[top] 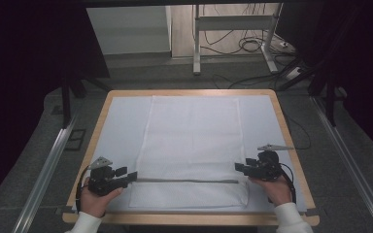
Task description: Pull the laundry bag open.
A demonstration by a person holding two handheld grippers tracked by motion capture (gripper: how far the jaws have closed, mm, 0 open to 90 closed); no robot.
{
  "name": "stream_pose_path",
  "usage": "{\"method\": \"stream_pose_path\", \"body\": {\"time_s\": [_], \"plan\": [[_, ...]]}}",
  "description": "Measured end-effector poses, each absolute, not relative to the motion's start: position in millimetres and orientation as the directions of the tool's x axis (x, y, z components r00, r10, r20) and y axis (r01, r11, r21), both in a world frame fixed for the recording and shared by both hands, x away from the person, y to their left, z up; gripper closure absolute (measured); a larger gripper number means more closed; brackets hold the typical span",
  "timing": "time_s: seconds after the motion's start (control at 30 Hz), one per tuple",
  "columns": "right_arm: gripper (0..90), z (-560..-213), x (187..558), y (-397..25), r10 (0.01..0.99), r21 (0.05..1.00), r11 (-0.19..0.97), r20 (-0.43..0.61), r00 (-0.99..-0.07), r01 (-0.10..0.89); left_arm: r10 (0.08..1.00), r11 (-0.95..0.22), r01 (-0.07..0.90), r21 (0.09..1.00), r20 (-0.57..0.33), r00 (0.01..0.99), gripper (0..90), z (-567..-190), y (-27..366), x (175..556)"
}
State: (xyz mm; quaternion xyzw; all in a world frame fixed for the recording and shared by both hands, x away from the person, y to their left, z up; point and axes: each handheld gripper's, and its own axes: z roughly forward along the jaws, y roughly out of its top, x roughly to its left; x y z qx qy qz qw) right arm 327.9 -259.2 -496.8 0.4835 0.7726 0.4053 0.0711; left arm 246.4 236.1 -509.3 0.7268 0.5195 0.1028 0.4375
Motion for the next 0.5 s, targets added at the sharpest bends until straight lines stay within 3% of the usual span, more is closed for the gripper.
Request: {"method": "stream_pose_path", "body": {"time_s": [0.17,0.5], "plan": [[31.5,-490.4,320.5,-269.1,0.805,0.736,0.224,0.23,-0.547,0.639,0.84,-0.117,0.627,0.77,-0.261,0.477,33.9,-504.6,228.0,256.3],[26.3,-494.9,314.8,-310.1,0.822,0.758,0.201,0.215,-0.528,0.621,0.854,-0.142,0.624,0.768,-0.224,0.47,32.1,-505.4,222.2,293.2]]}}
